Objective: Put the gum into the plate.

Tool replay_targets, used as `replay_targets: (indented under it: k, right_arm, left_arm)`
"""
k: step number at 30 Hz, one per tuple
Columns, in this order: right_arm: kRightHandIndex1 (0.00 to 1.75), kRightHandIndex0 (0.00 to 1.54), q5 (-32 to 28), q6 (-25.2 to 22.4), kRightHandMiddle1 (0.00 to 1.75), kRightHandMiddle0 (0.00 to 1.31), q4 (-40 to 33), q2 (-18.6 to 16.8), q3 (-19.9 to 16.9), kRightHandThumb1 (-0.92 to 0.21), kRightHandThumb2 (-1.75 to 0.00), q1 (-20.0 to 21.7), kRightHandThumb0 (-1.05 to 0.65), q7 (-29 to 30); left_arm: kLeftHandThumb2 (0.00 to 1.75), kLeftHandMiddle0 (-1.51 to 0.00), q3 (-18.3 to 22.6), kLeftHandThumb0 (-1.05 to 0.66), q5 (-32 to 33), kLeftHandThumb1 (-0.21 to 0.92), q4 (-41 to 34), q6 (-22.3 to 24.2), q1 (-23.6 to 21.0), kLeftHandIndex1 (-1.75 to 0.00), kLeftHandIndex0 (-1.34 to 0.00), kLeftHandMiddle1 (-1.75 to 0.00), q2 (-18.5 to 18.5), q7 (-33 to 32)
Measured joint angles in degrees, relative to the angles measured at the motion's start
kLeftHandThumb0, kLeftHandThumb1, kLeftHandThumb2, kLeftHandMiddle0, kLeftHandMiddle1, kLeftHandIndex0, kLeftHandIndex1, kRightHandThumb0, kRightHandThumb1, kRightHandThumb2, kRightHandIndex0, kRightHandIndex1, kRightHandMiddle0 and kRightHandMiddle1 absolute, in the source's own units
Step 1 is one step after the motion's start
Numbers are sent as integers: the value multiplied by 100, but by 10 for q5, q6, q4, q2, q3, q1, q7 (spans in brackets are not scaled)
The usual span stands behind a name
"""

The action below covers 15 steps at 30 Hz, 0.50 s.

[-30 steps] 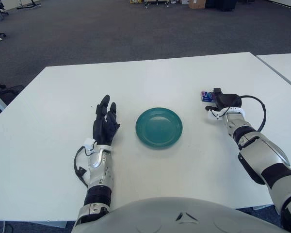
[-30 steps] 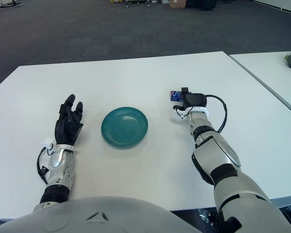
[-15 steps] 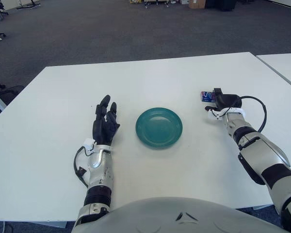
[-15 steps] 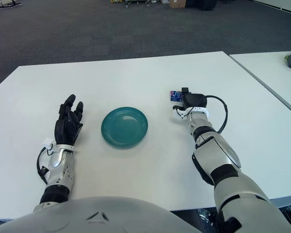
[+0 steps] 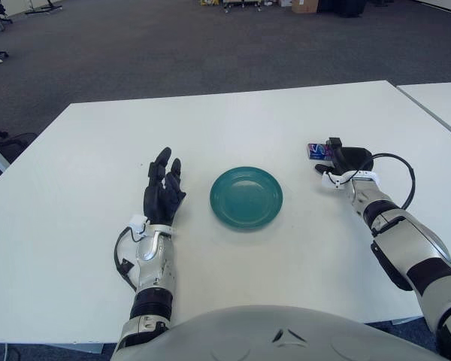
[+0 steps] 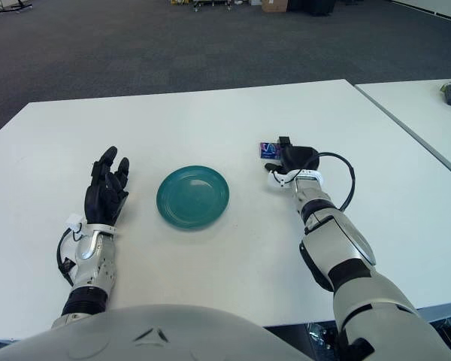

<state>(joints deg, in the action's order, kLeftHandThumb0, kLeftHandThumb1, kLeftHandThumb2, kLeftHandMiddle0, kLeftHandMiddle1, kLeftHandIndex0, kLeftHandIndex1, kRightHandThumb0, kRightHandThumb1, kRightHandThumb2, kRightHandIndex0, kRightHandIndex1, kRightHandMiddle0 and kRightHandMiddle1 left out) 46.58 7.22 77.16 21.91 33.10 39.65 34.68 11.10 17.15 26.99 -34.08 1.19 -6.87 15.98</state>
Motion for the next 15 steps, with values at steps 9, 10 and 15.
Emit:
replay_targets:
  k: [9,10,15]
  right_arm:
    - [175,96,5,34,175,70,-21,23,22,-92,-68,-17,-45,61]
    - [175,97,8,36,175,71,-25,25,24,-92,-68,-19,-45,69]
    - [175,106,21,46,175,79,-42,41,35,-92,-66,-22,-45,98]
  left_arm:
    - [83,-34,0,-77,-2,92,6,0,-8,-70,0,-2,0,0]
    - [83,-34,1,-77,-2,92,7,0,-9,-70,0,-1,0,0]
    - [83,-33,1,-77,-2,92,12,0,-13,-69,0,0,1,0]
